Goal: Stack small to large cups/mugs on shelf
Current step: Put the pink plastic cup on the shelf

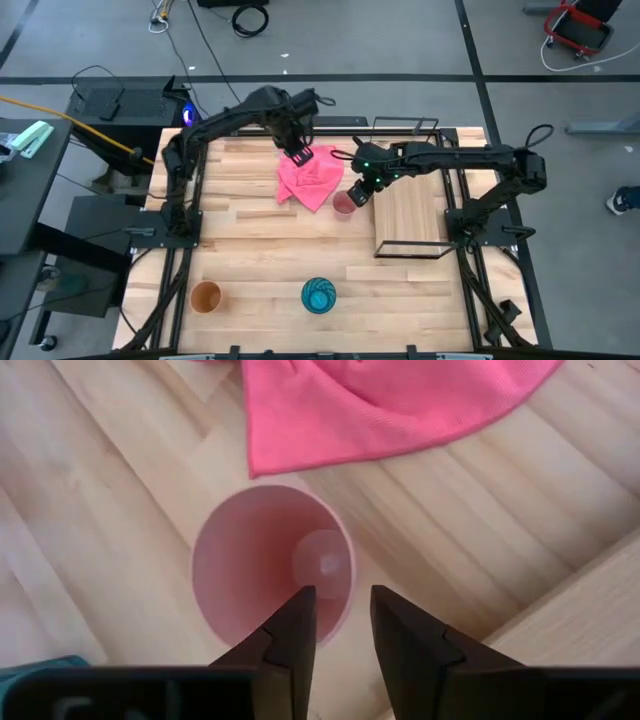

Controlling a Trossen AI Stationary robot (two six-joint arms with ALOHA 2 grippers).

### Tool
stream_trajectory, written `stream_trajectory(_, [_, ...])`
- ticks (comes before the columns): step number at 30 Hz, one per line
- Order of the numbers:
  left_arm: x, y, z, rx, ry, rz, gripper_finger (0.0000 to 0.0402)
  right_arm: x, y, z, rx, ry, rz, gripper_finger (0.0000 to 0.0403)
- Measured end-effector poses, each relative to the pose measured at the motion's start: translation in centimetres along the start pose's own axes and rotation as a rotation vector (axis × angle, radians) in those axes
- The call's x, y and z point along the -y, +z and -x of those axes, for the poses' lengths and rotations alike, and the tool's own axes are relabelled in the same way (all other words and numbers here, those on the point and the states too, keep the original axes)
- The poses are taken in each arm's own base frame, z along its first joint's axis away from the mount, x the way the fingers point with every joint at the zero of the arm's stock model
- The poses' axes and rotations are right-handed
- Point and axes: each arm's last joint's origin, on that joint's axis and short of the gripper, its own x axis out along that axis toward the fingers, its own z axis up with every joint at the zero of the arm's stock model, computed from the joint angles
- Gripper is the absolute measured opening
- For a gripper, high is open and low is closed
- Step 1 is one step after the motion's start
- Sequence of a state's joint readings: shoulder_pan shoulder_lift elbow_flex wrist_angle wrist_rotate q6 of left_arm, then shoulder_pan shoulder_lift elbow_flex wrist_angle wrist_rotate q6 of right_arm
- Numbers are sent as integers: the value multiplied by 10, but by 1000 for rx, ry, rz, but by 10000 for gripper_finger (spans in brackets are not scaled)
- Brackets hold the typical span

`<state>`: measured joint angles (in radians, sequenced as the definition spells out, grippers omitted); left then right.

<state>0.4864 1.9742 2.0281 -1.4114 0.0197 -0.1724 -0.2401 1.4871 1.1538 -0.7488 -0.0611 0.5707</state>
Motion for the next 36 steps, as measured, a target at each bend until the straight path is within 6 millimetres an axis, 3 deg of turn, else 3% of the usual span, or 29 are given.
stream_trajectory(4, [-12, -7, 23, 55, 1, 42, 78, 1, -1, -7, -28, -17, 12, 105])
stream_trajectory(11, [-14, -16, 46, 128, -2, 47, 81, 1, 0, -17, -53, -33, 21, 105])
stream_trajectory(27, [-7, -16, 46, 136, -2, 36, 79, -3, -2, -39, -102, -42, 33, 105])
stream_trajectory(36, [-7, -16, 46, 139, -2, 37, 67, -2, 0, -38, -94, -40, 27, 96])
